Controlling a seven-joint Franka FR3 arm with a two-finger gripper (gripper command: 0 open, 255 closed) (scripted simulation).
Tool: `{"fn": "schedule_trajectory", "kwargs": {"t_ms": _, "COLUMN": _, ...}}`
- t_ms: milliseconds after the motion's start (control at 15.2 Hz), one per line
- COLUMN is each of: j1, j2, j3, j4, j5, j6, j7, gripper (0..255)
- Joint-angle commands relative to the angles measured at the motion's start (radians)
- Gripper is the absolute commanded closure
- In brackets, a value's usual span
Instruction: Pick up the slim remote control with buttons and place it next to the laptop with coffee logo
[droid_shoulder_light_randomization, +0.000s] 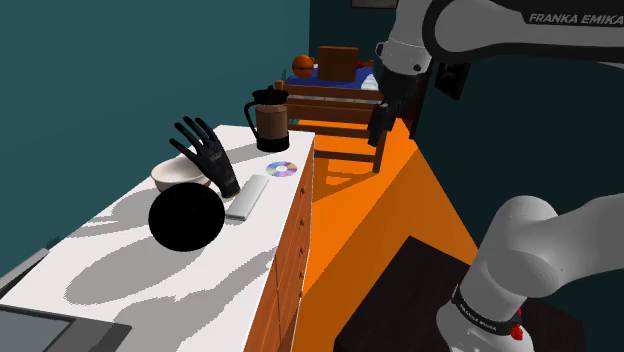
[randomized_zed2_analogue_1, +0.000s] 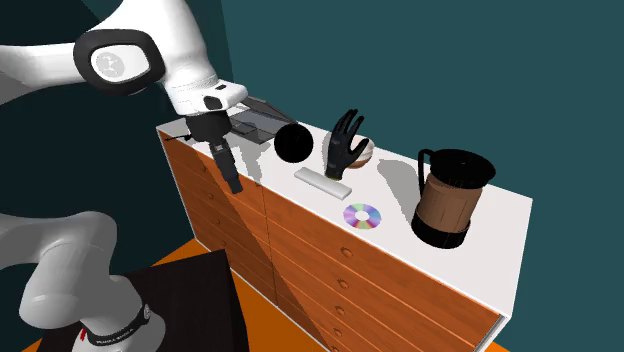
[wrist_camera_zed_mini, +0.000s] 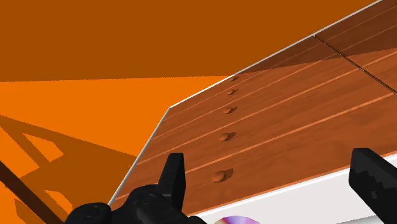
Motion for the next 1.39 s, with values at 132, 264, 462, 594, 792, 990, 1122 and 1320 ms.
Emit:
{"fn": "schedule_trajectory", "kwargs": {"t_ms": 132, "j1": -0.008, "j2": 0.042, "j3": 0.049, "j4": 0.001, "j5": 0.030, "j6": 0.026, "j7": 0.094, "gripper": 0}}
{"fn": "schedule_trajectory", "kwargs": {"t_ms": 264, "j1": -0.018, "j2": 0.091, "j3": 0.097, "j4": 0.010, "j5": 0.057, "j6": 0.053, "j7": 0.186, "gripper": 0}}
{"fn": "schedule_trajectory", "kwargs": {"t_ms": 462, "j1": -0.036, "j2": 0.177, "j3": 0.167, "j4": 0.036, "j5": 0.090, "j6": 0.094, "j7": 0.324, "gripper": 0}}
{"fn": "schedule_trajectory", "kwargs": {"t_ms": 594, "j1": -0.050, "j2": 0.242, "j3": 0.213, "j4": 0.063, "j5": 0.106, "j6": 0.121, "j7": 0.415, "gripper": 0}}
{"fn": "schedule_trajectory", "kwargs": {"t_ms": 792, "j1": -0.074, "j2": 0.349, "j3": 0.277, "j4": 0.115, "j5": 0.117, "j6": 0.159, "j7": 0.552, "gripper": 0}}
{"fn": "schedule_trajectory", "kwargs": {"t_ms": 990, "j1": -0.098, "j2": 0.466, "j3": 0.337, "j4": 0.182, "j5": 0.112, "j6": 0.191, "j7": 0.692, "gripper": 0}}
{"fn": "schedule_trajectory", "kwargs": {"t_ms": 1122, "j1": -0.113, "j2": 0.549, "j3": 0.372, "j4": 0.234, "j5": 0.099, "j6": 0.210, "j7": 0.786, "gripper": 0}}
{"fn": "schedule_trajectory", "kwargs": {"t_ms": 1320, "j1": -0.130, "j2": 0.681, "j3": 0.417, "j4": 0.323, "j5": 0.064, "j6": 0.230, "j7": 0.930, "gripper": 0}}
